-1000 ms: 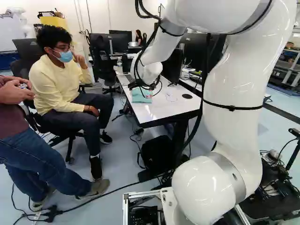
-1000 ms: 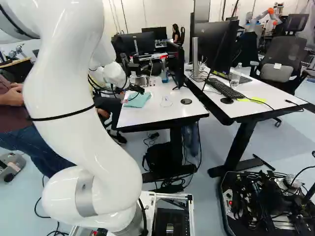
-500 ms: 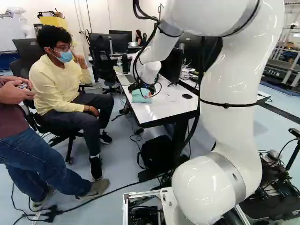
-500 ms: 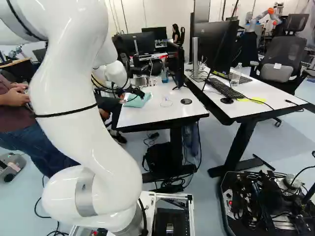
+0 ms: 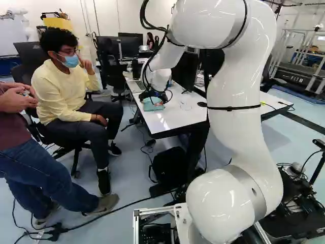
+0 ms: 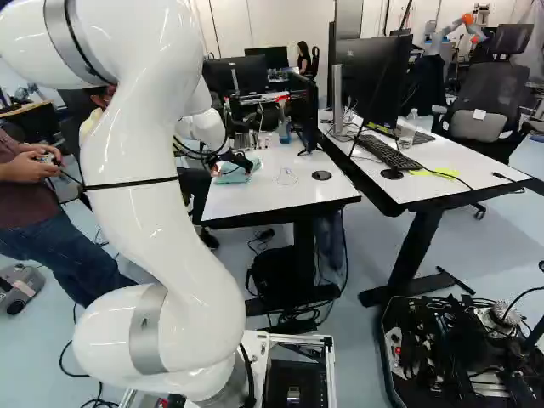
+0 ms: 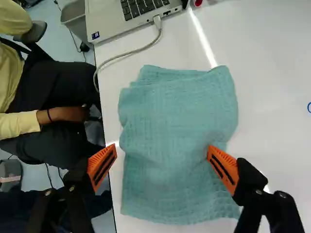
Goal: Clean the table with the green towel
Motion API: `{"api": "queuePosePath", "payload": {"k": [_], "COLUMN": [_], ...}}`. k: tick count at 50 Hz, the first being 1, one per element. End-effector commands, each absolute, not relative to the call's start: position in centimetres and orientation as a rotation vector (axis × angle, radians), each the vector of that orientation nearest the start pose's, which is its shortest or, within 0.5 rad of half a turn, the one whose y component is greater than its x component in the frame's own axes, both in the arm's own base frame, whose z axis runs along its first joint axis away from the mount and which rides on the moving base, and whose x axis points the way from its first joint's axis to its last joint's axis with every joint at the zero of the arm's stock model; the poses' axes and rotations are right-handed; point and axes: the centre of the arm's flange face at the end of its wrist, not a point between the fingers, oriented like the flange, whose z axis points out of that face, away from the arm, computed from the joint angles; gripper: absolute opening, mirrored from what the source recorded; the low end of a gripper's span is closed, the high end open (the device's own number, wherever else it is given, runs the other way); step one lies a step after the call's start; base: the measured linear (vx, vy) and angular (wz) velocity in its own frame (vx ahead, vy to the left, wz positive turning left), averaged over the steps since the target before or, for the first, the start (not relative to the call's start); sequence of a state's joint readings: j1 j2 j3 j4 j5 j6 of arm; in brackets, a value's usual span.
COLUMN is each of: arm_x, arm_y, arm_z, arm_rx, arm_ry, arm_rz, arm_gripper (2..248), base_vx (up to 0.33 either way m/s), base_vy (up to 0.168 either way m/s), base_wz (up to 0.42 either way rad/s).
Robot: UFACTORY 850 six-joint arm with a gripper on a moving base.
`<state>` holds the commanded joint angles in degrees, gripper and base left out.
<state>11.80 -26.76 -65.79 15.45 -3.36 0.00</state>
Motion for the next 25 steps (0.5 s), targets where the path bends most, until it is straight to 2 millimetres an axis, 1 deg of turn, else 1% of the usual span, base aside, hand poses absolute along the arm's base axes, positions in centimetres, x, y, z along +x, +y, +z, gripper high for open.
{"api": "queuePosePath", "payload": {"k": [6,14,19,25], "arm_x": [61.0,61.3,61.1,60.1], "arm_y": [12.8,12.9,12.9,12.8], "arm_z": [40.2,40.2,40.3,41.1], "arm_rx": [-2.841,-2.84,-2.838,-2.829], "arm_ry": [0.084,0.085,0.084,0.081], "arm_rz": [-0.898,-0.902,-0.905,-0.929], "arm_gripper": [247,247,247,247], "base_vx": [0.0,0.0,0.0,0.0], "base_vy": [0.0,0.0,0.0,0.0], "base_wz": [0.0,0.0,0.0,0.0]}}
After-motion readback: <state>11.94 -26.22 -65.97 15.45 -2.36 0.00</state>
